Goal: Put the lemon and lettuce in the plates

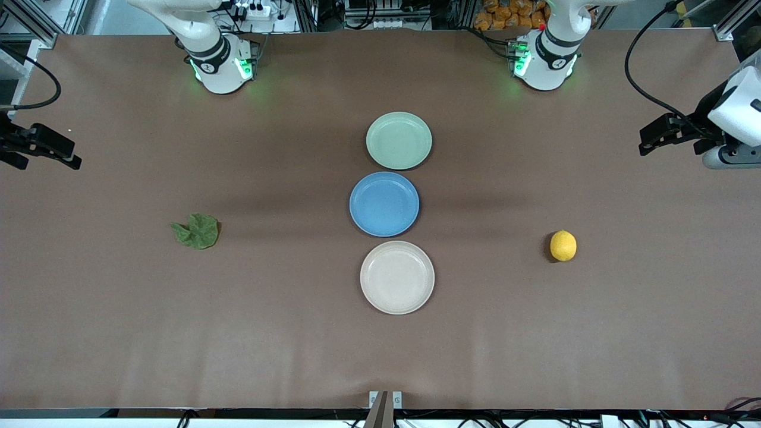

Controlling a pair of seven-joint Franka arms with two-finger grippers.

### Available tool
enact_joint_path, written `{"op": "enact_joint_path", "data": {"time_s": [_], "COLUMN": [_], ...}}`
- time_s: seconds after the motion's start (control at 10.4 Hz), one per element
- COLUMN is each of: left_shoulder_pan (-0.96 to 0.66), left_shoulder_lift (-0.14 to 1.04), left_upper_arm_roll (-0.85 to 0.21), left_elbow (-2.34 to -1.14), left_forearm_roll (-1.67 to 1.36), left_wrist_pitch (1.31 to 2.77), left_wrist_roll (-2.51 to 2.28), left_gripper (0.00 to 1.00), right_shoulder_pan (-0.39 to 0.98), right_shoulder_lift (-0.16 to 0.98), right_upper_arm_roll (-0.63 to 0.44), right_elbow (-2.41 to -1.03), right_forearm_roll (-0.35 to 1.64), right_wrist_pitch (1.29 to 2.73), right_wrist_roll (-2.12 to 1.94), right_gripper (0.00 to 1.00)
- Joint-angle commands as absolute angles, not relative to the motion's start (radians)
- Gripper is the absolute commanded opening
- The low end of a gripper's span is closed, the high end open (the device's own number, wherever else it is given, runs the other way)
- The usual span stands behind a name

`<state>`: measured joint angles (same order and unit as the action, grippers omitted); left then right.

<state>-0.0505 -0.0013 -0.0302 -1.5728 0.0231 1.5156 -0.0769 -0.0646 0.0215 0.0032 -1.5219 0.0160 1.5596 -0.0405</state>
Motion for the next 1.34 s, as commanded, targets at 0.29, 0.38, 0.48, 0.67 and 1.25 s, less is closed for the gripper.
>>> {"op": "enact_joint_path", "data": {"time_s": [0.29,0.38,0.48,0.67,1.25], "left_shoulder_pan": [-0.049,-0.048,-0.046,-0.040,-0.038], "left_shoulder_lift": [0.003,0.003,0.003,0.015,0.043], "left_upper_arm_roll": [-0.032,-0.032,-0.032,-0.031,-0.032], "left_elbow": [-1.563,-1.563,-1.563,-1.565,-1.569], "left_forearm_roll": [0.015,0.015,0.015,0.015,0.017], "left_wrist_pitch": [1.520,1.520,1.520,1.520,1.520], "left_wrist_roll": [-0.057,-0.057,-0.057,-0.057,-0.052], "left_gripper": [1.00,1.00,1.00,1.00,1.00], "right_shoulder_pan": [-0.063,-0.063,-0.063,-0.064,-0.071], "right_shoulder_lift": [0.031,0.031,0.031,0.031,0.032], "right_upper_arm_roll": [0.008,0.008,0.009,0.008,0.008], "right_elbow": [-1.499,-1.499,-1.497,-1.496,-1.493], "right_forearm_roll": [0.000,0.002,0.002,0.002,-0.002], "right_wrist_pitch": [1.546,1.546,1.548,1.548,1.548], "right_wrist_roll": [-0.026,-0.028,-0.028,-0.029,-0.029], "right_gripper": [1.00,1.00,1.00,1.00,1.00]}}
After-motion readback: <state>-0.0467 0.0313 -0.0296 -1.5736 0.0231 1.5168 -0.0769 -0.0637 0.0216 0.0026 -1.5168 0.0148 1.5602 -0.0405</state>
